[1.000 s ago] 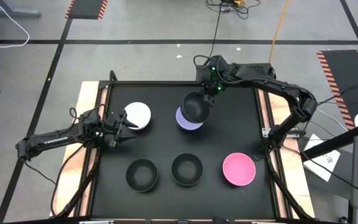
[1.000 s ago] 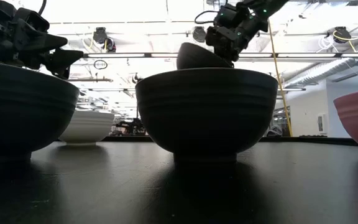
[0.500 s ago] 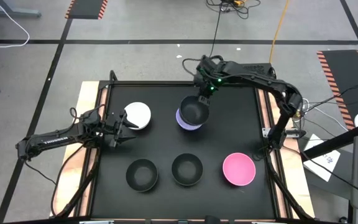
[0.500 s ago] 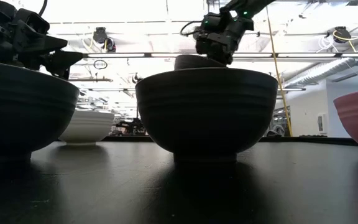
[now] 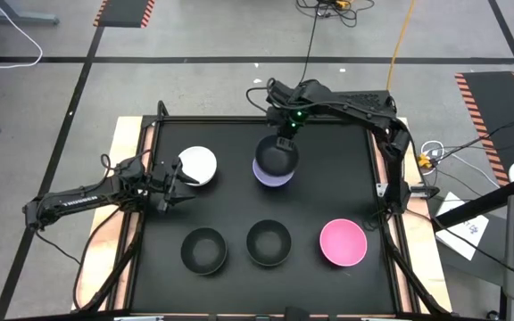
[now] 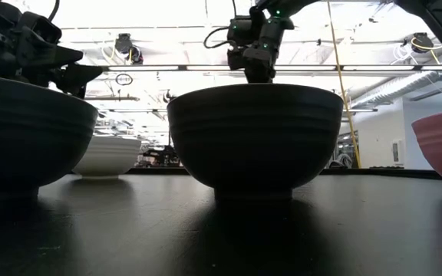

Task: Nest bowls inside each other
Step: Stack the top right black bowl on top of the purple bowl

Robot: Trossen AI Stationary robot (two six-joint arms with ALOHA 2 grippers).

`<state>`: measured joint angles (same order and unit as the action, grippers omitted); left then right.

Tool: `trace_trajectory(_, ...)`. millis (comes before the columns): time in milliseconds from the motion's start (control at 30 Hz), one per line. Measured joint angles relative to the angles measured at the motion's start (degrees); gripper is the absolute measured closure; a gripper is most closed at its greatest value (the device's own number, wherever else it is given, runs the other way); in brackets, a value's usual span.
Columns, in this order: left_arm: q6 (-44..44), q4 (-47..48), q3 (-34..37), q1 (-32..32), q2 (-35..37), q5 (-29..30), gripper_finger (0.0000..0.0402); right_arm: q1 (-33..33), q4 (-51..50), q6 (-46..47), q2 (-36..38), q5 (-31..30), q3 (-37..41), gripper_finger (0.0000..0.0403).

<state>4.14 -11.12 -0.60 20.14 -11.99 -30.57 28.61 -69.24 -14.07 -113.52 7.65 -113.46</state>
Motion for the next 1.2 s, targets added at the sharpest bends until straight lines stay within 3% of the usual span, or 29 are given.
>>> trace_trajectory(467,-0.8,0.7,0.0,0.0,0.0,0.0,0.0172,-0.9,-3.0,-1.6,0.0,1.8,-0.4,0.0402)
trace_trajectory(600,-0.9,0.7,0.0,0.0,0.0,0.0,0.0172,-1.0,-2.1,-3.2,0.0,5.0,-0.4,0.0402)
trace_trajectory(1200,-2.4,2.6,0.0,0.0,0.0,0.0,0.0172,-0.9,-0.6,-4.0,-8.7,2.6,-0.3,0.0402)
